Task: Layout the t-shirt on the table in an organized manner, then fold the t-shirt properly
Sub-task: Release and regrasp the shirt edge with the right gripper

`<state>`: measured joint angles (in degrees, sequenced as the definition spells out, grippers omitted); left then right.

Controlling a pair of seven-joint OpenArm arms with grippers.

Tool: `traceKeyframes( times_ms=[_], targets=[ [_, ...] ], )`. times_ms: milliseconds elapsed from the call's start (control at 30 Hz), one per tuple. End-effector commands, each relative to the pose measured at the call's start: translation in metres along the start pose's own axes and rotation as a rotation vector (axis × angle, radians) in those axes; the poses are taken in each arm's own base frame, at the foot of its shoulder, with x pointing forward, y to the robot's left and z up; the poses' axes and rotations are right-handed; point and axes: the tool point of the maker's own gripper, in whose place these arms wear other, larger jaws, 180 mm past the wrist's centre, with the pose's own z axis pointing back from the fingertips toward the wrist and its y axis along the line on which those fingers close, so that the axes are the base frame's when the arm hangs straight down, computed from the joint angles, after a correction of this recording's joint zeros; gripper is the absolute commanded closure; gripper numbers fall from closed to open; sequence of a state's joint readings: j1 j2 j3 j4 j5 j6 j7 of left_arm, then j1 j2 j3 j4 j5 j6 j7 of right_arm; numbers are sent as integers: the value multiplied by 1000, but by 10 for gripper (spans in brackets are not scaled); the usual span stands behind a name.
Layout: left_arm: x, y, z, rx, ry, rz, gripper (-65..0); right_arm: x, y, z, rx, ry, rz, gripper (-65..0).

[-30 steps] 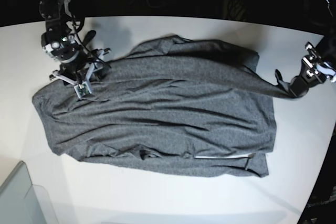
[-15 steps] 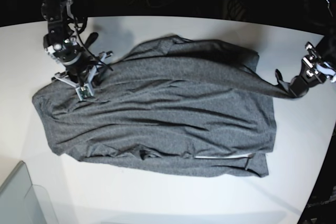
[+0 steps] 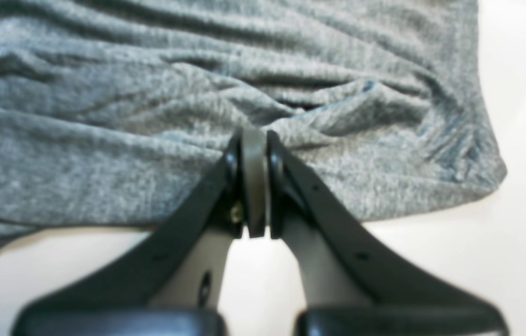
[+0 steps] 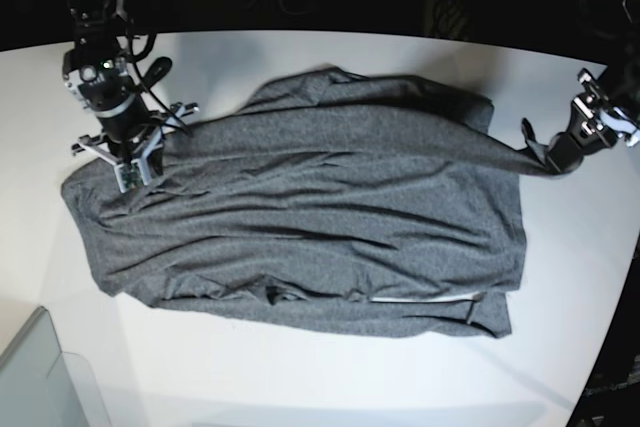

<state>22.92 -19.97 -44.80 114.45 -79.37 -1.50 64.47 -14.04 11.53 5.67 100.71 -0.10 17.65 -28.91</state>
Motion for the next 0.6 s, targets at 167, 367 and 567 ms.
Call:
traceKeyframes(
  times_ms=[167, 367, 567],
  targets=[
    [-3, -11, 6, -55, 12, 51, -1, 1, -2, 7, -10, -16, -5, 0],
    [-2, -11, 6, -56, 10, 51, -1, 2, 6, -2, -4, 39, -42, -131],
    [-3, -11, 6, -55, 11, 51, -1, 8, -1, -8, -17, 84, -43, -261]
  ],
)
